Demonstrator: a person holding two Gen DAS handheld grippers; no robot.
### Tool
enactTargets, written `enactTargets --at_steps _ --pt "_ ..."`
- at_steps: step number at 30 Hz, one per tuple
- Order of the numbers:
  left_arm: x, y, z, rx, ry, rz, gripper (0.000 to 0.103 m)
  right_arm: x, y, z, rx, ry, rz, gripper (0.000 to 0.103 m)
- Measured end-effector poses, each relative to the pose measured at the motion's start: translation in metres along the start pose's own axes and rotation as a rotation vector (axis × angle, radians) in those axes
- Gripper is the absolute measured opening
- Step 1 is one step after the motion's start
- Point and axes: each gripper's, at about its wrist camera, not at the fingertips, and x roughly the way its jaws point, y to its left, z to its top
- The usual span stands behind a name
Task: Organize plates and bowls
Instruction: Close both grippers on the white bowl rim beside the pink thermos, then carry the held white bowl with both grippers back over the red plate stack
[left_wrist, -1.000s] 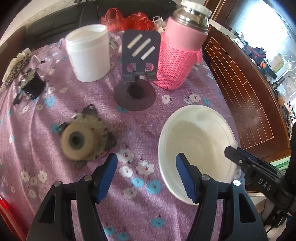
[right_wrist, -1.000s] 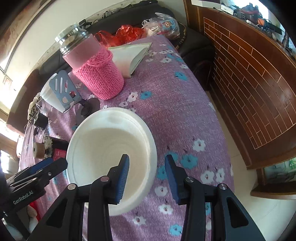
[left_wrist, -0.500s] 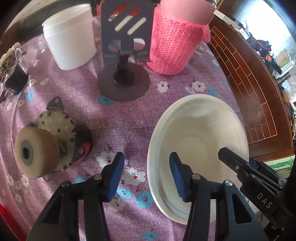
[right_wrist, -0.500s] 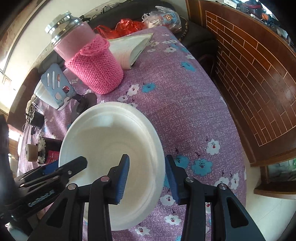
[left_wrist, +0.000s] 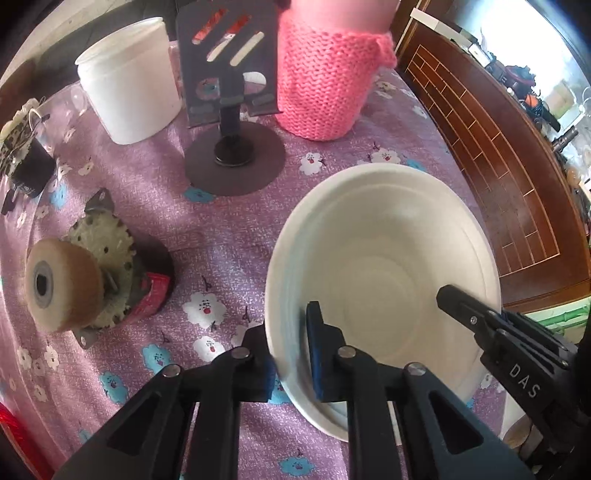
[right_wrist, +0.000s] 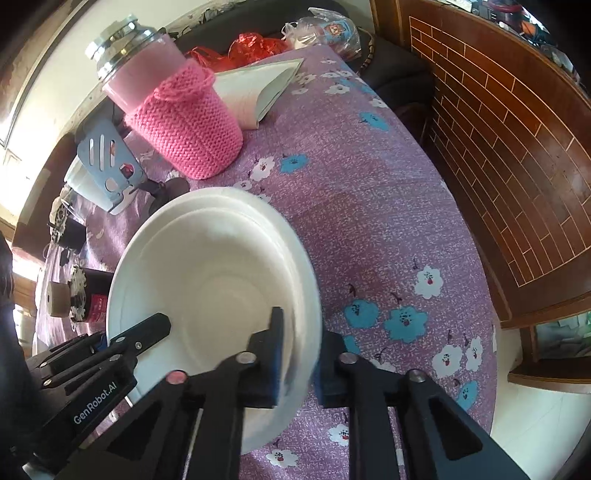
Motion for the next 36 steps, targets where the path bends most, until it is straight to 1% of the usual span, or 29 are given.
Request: enactTargets --at_steps 2,5,10,17,21,30,36 --pt "-0.004 0.001 -0.002 -0.005 -0.001 -0.007 0.013 -0.005 0.001 -0.002 -0.002 -0.005 0.003 0.012" --pt "-0.015 0.001 -0.008 0.007 -0.024 0.017 0.013 -0.012 0.006 -0.006 -0.017 -0.018 -0.004 0.012" --pt "-0.031 -0.002 -0.016 0.006 -0.046 0.035 0.013 -0.025 0.009 -0.014 -0.018 -0.035 0.005 0.012" --pt "-0.055 0.004 -0.031 0.019 -0.087 0.072 0.013 -0.043 0.021 -0.033 -0.025 -0.067 0.022 0.012" --pt "-0.071 0.012 -0.047 0.025 -0.113 0.088 0.013 -0.05 0.031 -0.044 -0.036 -0.08 0.03 0.012" --pt "-0.09 0.035 -0.072 0.009 -0.131 0.114 0.013 -0.053 0.054 -0.07 -0.043 -0.073 0.071 0.012" --pt "-0.112 0.057 -0.092 -0.017 -0.152 0.129 0.013 -0.058 0.081 -0.087 -0.071 -0.068 0.101 0.012"
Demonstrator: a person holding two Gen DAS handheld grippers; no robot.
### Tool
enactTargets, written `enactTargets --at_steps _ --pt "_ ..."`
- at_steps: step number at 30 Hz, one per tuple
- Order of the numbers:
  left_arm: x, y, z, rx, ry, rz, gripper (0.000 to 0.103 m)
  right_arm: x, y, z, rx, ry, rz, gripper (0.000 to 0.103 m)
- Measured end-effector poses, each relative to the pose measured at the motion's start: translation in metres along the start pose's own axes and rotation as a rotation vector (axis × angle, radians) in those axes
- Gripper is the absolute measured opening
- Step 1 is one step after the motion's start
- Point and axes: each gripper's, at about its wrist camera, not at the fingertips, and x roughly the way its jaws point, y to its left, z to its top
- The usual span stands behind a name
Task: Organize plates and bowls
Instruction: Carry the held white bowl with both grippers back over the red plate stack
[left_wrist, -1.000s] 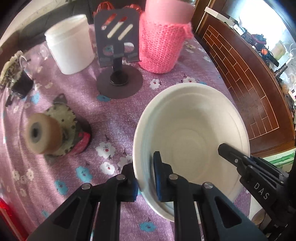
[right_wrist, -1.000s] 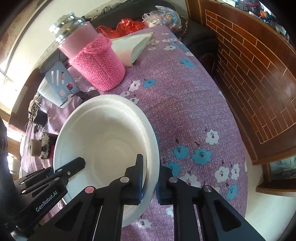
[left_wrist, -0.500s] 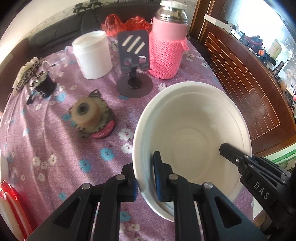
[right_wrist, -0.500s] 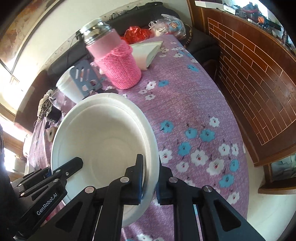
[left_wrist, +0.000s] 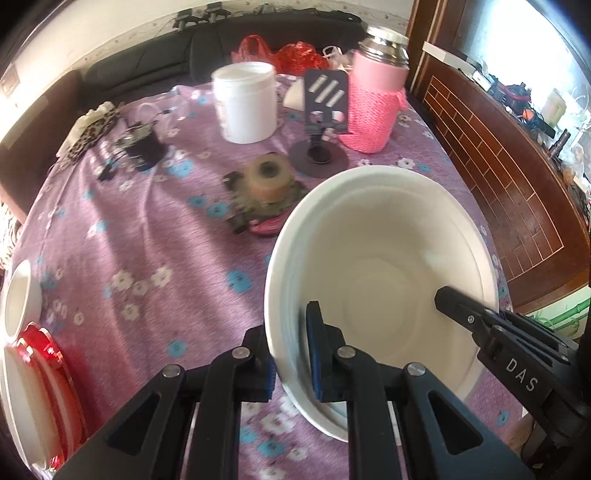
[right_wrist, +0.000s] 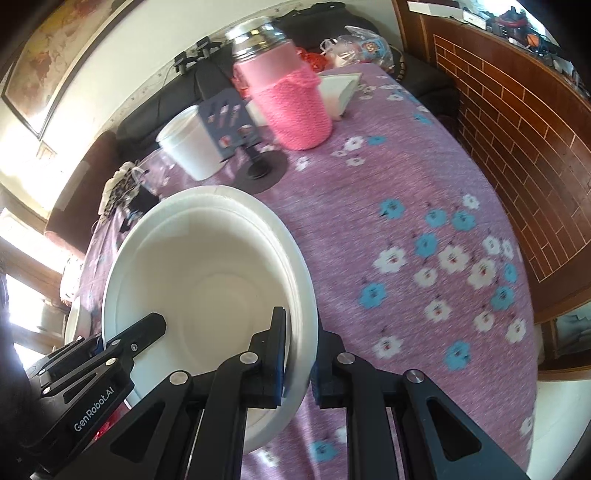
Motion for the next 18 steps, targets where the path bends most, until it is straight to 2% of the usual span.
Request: enactTargets --at_steps 18 --pt "-0.052 0.101 -0.042 -0.126 -0.035 0.021 0.013 -0.004 0.105 -0.033 -0.104 0.005 0.065 0.012"
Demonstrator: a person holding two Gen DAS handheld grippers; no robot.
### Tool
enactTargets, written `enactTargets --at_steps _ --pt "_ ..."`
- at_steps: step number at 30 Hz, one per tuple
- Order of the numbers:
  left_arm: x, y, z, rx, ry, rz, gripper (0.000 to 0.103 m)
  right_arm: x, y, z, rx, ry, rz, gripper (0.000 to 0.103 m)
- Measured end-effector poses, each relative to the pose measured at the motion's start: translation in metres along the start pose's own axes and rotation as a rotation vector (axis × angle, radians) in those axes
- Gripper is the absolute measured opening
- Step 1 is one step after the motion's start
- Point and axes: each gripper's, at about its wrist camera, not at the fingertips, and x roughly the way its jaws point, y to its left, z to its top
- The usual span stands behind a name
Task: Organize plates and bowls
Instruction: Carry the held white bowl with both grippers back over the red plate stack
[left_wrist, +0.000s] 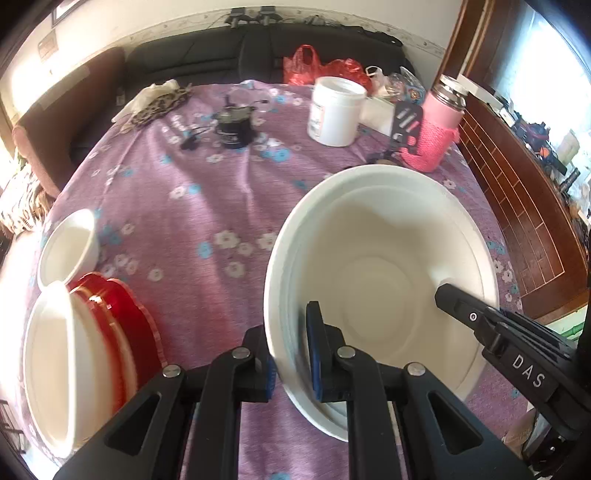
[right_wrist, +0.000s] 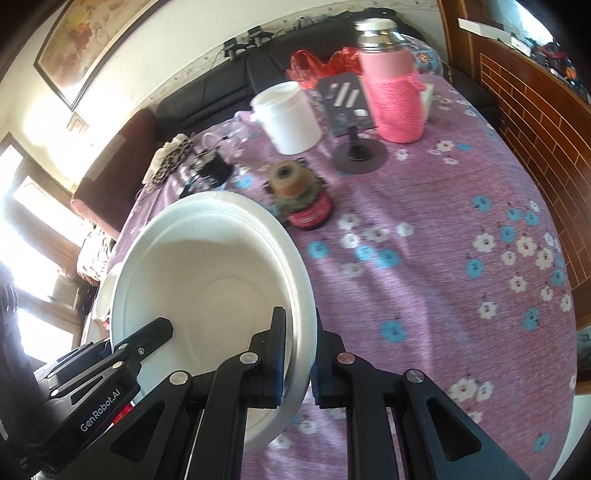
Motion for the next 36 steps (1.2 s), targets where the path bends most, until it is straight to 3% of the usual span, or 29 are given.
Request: enactTargets --at_steps 36 --pt "-0.086 0.162 -0.035 -0.167 -0.085 0.043 0.014 -0.003 0.167 -0.033 -0.209 0.001 0.123 0.012"
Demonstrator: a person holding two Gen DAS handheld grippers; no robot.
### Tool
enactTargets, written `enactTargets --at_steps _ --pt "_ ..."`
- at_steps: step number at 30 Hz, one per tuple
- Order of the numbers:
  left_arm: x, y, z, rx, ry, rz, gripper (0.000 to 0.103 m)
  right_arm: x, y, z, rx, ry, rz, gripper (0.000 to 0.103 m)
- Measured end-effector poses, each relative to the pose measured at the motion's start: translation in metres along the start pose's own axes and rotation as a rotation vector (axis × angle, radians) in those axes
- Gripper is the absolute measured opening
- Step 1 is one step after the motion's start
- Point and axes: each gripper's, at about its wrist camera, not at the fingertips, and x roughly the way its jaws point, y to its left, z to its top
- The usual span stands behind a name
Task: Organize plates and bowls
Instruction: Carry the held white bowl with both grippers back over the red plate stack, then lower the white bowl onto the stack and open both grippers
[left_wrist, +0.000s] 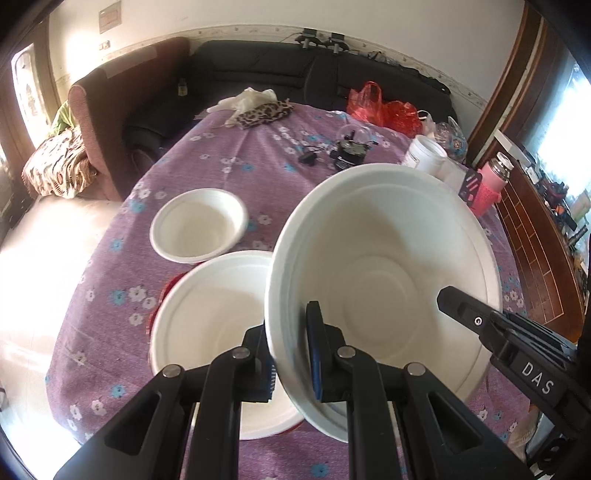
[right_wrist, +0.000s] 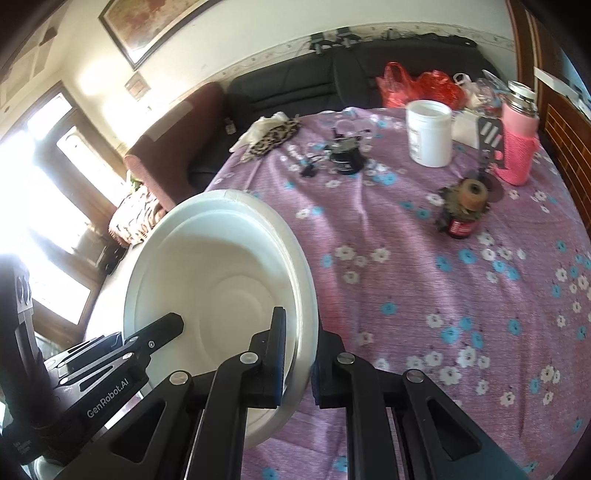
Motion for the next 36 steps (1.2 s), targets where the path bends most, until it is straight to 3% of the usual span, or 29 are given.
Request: enactTargets --at_steps 15,24,36 --pt "-0.015 0.07 -0.009 -0.09 0.001 0.067 0.014 0.031 0.069 -0.002 -0.099 0.064 0.065 0.012" --pt "0.009 0.105 -0.02 -0.148 0.077 0.055 0.017 0.059 0.09 -0.012 -0.137 0.14 0.027 0.013" --pt "0.029 0.115 -0.026 -0.161 0.136 0.04 0.018 0.079 0.096 -0.016 -0.145 0.188 -0.019 0.013"
